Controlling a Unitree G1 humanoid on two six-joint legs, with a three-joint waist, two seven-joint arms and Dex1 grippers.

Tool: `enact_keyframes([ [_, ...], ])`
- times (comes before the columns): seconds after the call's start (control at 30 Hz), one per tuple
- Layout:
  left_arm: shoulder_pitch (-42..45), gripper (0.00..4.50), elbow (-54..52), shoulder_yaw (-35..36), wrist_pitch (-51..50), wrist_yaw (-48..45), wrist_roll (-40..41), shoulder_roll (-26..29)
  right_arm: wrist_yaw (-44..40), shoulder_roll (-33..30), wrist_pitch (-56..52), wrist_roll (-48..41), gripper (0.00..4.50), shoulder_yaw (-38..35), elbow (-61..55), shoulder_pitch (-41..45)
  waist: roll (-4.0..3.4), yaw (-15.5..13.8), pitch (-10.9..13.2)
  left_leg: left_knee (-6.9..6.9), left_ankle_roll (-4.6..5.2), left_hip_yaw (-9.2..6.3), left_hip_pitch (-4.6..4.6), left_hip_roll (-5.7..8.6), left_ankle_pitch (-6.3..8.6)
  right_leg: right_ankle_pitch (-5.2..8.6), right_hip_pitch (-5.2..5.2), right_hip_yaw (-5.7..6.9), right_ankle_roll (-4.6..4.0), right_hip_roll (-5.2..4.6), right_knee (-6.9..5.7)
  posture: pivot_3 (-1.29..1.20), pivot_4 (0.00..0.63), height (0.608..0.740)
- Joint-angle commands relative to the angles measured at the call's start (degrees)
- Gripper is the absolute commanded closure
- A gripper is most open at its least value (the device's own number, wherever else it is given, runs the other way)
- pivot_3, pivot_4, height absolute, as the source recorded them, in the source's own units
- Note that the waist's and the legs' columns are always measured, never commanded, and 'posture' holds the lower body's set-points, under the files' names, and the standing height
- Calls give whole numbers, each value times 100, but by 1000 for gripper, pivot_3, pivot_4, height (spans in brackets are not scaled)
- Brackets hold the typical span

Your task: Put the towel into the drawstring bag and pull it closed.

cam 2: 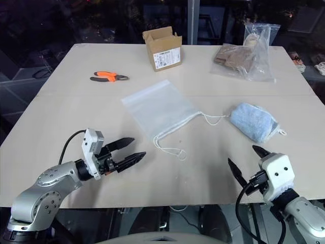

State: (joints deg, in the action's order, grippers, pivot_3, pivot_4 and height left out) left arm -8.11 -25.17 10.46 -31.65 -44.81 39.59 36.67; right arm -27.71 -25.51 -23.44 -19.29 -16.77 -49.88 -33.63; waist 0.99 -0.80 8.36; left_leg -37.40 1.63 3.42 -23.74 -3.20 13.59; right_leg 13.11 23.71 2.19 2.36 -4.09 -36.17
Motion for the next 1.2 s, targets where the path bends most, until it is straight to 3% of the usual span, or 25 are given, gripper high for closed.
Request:
enact_keyframes([
  [0.03,400,39,44,-110,214,63,-275,6,-26,77,434,114,0,37,143,112,0,-3,0,1,1,0,0,0,0,-1,0,0,-2,0,0,0,150,740],
  [0.3,2321,39,290,-1425,-361,1075,-1821,15,-343,-108,957,391,0,1008,181,730,4,-13,8,10,0,-4,-9,24,-1,-6,-7,-9,-12,37,-3,0,150,740],
  [0.43,2944,39,530,-2182,-200,825,-2330,-66,-432,-238,950,448,0,1242,126,795,9,-6,11,9,0,3,-9,31,-1,-2,-7,-24,-2,40,-2,0,150,740],
  [0.6,3382,39,1191,-2665,175,1003,-3045,-370,-279,-259,807,575,0,1383,15,889,11,-7,12,3,1,4,-7,33,-1,2,-7,-33,3,44,-10,0,150,740],
  [0.93,3836,39,2235,-2976,873,912,-3869,-689,59,-133,649,808,0,1598,-80,873,16,-9,13,-3,1,2,-7,38,-2,1,-7,-36,3,44,-22,0,150,740],
  [1.07,3960,981,2622,-3152,1264,865,-4236,-762,69,-157,630,829,0,1571,-18,911,16,-9,13,-4,1,1,-6,39,-2,1,-7,-37,3,44,-27,0,150,740],
  [1.2,4045,2720,2899,-2925,974,684,-3988,-1038,110,-142,536,845,0,1621,89,1160,17,-8,12,-10,1,2,-6,39,-2,1,-7,-38,3,44,-33,0,150,740],
])
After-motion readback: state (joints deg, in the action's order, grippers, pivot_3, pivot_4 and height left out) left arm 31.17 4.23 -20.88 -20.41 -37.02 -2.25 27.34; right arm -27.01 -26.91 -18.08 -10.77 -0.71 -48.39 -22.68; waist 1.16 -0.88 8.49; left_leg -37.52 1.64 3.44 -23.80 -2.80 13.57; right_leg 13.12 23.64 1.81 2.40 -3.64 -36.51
